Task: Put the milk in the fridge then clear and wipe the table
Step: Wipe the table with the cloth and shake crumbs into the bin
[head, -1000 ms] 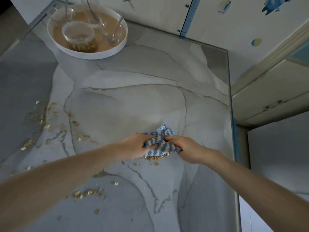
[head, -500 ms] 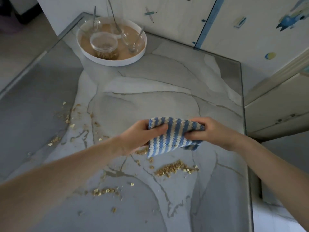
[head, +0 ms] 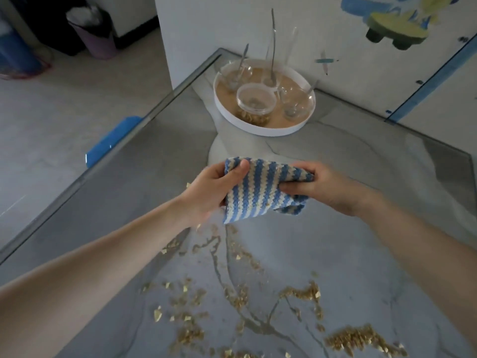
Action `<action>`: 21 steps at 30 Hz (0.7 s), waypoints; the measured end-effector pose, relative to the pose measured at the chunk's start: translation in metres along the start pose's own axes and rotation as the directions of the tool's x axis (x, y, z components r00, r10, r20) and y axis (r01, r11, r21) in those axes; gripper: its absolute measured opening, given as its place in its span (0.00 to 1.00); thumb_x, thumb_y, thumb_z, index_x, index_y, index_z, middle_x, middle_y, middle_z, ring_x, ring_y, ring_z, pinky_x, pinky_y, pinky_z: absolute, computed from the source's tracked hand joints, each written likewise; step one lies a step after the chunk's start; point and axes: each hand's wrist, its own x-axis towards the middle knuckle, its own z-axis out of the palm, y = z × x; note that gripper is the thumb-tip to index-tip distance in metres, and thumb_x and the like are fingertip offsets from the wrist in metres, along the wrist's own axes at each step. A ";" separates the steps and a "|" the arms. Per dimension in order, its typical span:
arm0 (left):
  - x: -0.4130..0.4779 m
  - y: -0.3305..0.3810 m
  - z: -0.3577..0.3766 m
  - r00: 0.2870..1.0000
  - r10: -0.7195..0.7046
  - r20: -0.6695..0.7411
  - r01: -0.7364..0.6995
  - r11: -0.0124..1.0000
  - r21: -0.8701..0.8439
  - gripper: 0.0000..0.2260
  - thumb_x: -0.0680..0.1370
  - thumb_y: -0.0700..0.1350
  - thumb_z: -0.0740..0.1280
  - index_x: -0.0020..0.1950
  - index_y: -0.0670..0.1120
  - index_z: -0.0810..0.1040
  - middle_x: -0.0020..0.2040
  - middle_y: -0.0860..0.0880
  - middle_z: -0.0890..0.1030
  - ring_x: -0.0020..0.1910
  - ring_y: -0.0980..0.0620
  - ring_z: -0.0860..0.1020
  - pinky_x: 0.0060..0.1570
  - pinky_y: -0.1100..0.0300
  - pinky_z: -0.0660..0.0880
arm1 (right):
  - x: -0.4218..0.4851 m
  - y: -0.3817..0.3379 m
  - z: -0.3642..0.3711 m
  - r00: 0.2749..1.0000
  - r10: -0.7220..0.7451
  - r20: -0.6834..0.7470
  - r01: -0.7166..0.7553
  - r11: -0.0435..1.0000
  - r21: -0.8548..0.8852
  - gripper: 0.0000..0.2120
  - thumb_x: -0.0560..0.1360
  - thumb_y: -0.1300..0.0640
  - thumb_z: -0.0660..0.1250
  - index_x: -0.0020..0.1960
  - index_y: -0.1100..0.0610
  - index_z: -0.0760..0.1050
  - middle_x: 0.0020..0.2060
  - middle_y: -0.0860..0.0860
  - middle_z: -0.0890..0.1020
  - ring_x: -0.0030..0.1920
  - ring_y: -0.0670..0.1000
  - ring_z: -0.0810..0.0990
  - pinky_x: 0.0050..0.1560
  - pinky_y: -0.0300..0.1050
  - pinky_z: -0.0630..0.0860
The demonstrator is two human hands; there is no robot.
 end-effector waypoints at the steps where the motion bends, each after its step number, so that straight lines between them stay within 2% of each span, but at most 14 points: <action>1: 0.005 0.006 -0.014 0.999 0.022 -0.038 -0.022 1.000 0.004 0.08 0.78 0.50 0.60 0.47 0.49 0.77 0.45 0.50 0.81 0.46 0.51 0.80 0.54 0.54 0.77 | 0.016 -0.011 0.006 1.000 -0.012 -0.002 0.012 1.000 -0.005 0.08 0.70 0.63 0.70 0.48 0.55 0.77 0.45 0.52 0.81 0.46 0.48 0.78 0.54 0.43 0.74; 4: 0.022 0.024 -0.054 0.984 0.101 -0.149 -0.093 0.994 0.062 0.09 0.79 0.50 0.60 0.46 0.48 0.76 0.46 0.46 0.79 0.46 0.49 0.78 0.56 0.48 0.75 | 0.060 -0.043 0.023 0.995 -0.092 -0.046 0.091 0.996 -0.018 0.07 0.71 0.64 0.69 0.47 0.56 0.76 0.45 0.53 0.80 0.47 0.49 0.78 0.54 0.44 0.74; 6: 0.032 0.034 -0.078 0.961 0.166 -0.220 -0.139 0.981 0.134 0.11 0.78 0.53 0.61 0.45 0.46 0.75 0.45 0.44 0.76 0.44 0.48 0.75 0.51 0.47 0.75 | 0.088 -0.061 0.034 0.985 -0.150 -0.081 0.148 0.989 -0.027 0.08 0.71 0.65 0.68 0.49 0.58 0.76 0.43 0.53 0.79 0.45 0.49 0.77 0.51 0.40 0.75; 8: 0.041 0.039 -0.100 0.927 0.251 -0.280 -0.196 0.958 0.210 0.12 0.78 0.53 0.61 0.40 0.46 0.72 0.37 0.45 0.72 0.36 0.51 0.71 0.39 0.56 0.71 | 0.115 -0.073 0.046 0.977 -0.198 -0.085 0.195 0.980 -0.040 0.08 0.72 0.66 0.67 0.50 0.61 0.76 0.39 0.52 0.78 0.41 0.47 0.76 0.45 0.36 0.74; 10: 0.048 0.040 -0.117 0.879 0.346 -0.329 -0.241 0.917 0.319 0.15 0.79 0.49 0.61 0.33 0.48 0.66 0.29 0.51 0.66 0.27 0.58 0.65 0.30 0.66 0.62 | 0.137 -0.079 0.058 0.968 -0.234 -0.085 0.230 0.972 -0.052 0.06 0.72 0.67 0.66 0.49 0.63 0.75 0.38 0.52 0.77 0.40 0.47 0.76 0.45 0.38 0.74; 12: 0.054 0.037 -0.134 0.843 0.425 -0.329 -0.262 0.859 0.439 0.11 0.78 0.47 0.62 0.35 0.49 0.70 0.27 0.56 0.68 0.23 0.62 0.66 0.25 0.72 0.61 | 0.160 -0.081 0.072 0.963 -0.254 -0.094 0.248 0.966 -0.072 0.05 0.72 0.68 0.66 0.43 0.59 0.74 0.35 0.50 0.76 0.36 0.40 0.75 0.41 0.33 0.72; 14: 0.059 0.026 -0.148 0.840 0.447 -0.307 -0.233 0.809 0.540 0.05 0.75 0.47 0.66 0.43 0.47 0.75 0.32 0.56 0.72 0.28 0.63 0.69 0.28 0.74 0.64 | 0.177 -0.077 0.089 0.959 -0.268 -0.096 0.259 0.961 -0.094 0.10 0.72 0.69 0.65 0.41 0.55 0.74 0.33 0.47 0.75 0.33 0.36 0.73 0.36 0.29 0.70; 16: 0.062 0.008 -0.159 0.874 0.401 -0.273 -0.164 0.773 0.613 0.07 0.73 0.47 0.69 0.46 0.47 0.75 0.36 0.55 0.74 0.35 0.60 0.72 0.32 0.72 0.67 | 0.186 -0.063 0.104 0.965 -0.256 -0.061 0.245 0.959 -0.143 0.09 0.72 0.69 0.66 0.49 0.59 0.77 0.40 0.51 0.79 0.42 0.43 0.76 0.44 0.35 0.71; 18: 0.061 -0.012 -0.166 0.931 0.301 -0.206 -0.088 0.735 0.673 0.08 0.75 0.49 0.67 0.50 0.47 0.74 0.43 0.52 0.76 0.43 0.53 0.76 0.42 0.63 0.72 | 0.191 -0.045 0.119 0.969 -0.248 0.012 0.242 0.935 -0.261 0.13 0.72 0.68 0.66 0.57 0.62 0.77 0.51 0.56 0.80 0.53 0.50 0.77 0.52 0.38 0.69; 19: 0.059 -0.019 -0.167 0.952 0.253 -0.172 -0.057 0.700 0.712 0.09 0.76 0.49 0.65 0.53 0.47 0.73 0.46 0.51 0.77 0.47 0.50 0.76 0.46 0.58 0.73 | 0.190 -0.037 0.124 0.968 -0.249 0.041 0.249 0.917 -0.312 0.15 0.72 0.68 0.66 0.58 0.62 0.76 0.56 0.57 0.80 0.57 0.52 0.76 0.55 0.38 0.67; 21: 0.052 -0.030 -0.164 0.972 0.201 -0.121 -0.032 0.627 0.778 0.13 0.78 0.50 0.61 0.60 0.46 0.72 0.51 0.50 0.77 0.52 0.49 0.76 0.49 0.57 0.71 | 0.186 -0.028 0.129 0.968 -0.244 0.058 0.250 0.907 -0.340 0.16 0.72 0.68 0.65 0.59 0.62 0.76 0.59 0.58 0.78 0.59 0.53 0.75 0.55 0.35 0.66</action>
